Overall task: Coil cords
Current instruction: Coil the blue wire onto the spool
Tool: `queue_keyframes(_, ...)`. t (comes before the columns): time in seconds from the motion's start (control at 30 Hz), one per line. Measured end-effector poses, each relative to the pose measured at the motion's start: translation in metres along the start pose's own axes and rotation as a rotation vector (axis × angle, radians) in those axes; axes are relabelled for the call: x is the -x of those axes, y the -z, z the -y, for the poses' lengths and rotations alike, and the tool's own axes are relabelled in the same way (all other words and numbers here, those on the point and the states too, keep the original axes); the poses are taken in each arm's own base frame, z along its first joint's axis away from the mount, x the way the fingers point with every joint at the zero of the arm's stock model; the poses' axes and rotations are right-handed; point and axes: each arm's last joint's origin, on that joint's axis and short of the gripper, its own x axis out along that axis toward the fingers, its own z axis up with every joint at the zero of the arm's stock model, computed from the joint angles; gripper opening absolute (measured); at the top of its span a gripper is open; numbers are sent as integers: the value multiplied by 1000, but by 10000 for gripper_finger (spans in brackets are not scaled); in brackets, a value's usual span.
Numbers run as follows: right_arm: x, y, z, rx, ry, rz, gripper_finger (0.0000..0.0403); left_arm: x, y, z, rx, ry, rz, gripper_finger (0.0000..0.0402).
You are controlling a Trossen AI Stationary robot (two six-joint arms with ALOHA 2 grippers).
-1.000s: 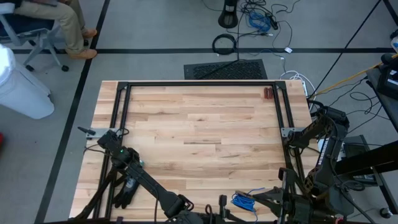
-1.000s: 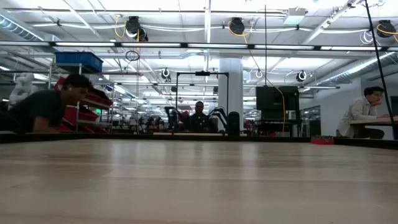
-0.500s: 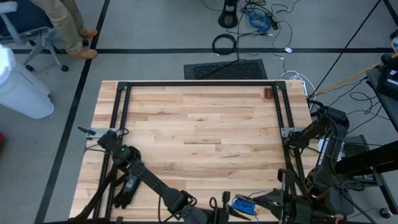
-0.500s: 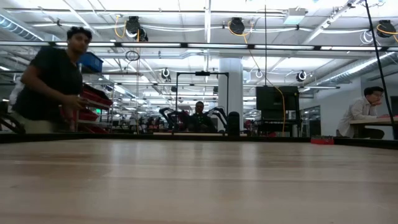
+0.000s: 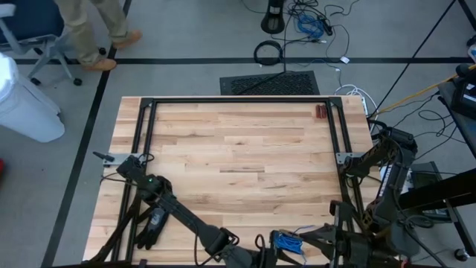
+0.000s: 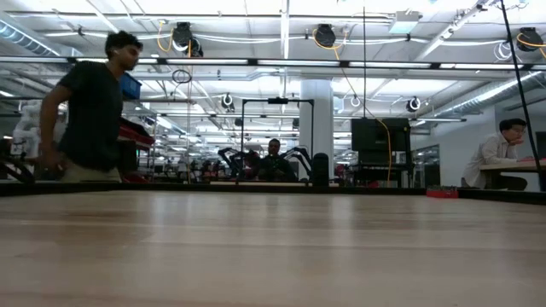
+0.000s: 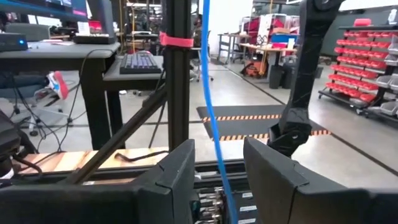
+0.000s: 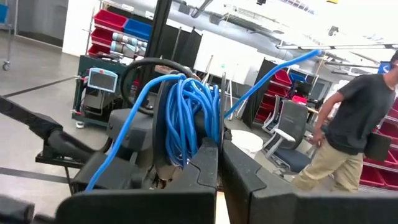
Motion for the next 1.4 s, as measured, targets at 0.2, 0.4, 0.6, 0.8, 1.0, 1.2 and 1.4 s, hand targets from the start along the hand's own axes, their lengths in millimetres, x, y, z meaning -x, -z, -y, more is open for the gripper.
queue_keyframes(0.2,-1,0,0,-2,2,0,0,-1,-1,-2,5,-4,14,143)
queue_keyframes(0.4,0,0,0,-1,2,-1,0,0,0,0,-1,-8,8,143)
queue_keyframes(0.6,0,0,0,0,0,0,0,1,1,3,-10,-7,0,143)
queue_keyframes(0.8,0,0,0,0,1,-1,0,2,2,6,-14,-6,-10,143)
queue_keyframes(1.0,0,0,0,1,1,-1,0,2,3,5,-22,-17,-16,116)
queue_keyframes(1.2,2,0,-1,0,-3,-1,0,4,4,8,-86,-92,-26,28)
queue_keyframes(1.4,7,-1,-2,2,-15,0,0,8,7,14,-134,-131,-55,9)
